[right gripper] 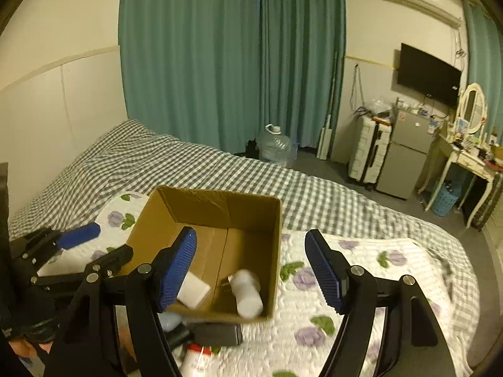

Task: Organize rigid objects
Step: 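Lower the white bottle and white charger into the box and open both tools, then grasp the red-capped white tube with the right tool while the left tool grasps another white charger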

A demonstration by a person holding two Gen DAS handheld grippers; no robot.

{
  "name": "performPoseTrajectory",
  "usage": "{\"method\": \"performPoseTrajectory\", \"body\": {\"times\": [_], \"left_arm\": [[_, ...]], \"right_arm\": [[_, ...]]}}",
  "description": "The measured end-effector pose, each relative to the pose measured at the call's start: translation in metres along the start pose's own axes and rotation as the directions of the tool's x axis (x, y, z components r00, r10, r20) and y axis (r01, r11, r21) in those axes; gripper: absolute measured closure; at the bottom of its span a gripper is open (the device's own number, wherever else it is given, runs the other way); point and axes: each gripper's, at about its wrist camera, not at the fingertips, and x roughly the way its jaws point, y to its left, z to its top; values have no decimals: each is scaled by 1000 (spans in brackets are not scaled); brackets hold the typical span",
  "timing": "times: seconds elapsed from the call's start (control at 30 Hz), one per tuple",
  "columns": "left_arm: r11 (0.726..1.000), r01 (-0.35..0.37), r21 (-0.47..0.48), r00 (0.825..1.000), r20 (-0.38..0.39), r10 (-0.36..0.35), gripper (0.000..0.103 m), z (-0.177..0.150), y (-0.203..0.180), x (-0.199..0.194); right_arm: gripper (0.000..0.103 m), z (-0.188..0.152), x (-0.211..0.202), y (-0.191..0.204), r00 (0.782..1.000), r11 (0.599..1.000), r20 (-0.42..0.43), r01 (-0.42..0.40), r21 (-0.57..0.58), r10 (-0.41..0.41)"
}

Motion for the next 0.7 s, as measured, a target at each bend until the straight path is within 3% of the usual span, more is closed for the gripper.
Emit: {"method": "performPoseTrajectory", "body": {"times": [0.27, 0.53, 0.7], "left_arm": [[1000, -2, 7, 1000, -4, 2, 42, -30, 0, -28], [998, -61, 9, 996, -67, 61, 41, -77, 4, 1], [997, -81, 21, 982, -172, 83, 42, -110, 9, 38]], "right_arm": [[30, -62, -39, 8, 999, 1000, -40, 21, 2, -21], [30, -111, -13, 23, 994, 1000, -114, 1, -13, -2], [30, -141, 23, 30, 980, 999, -199, -5, -38, -3]]}}
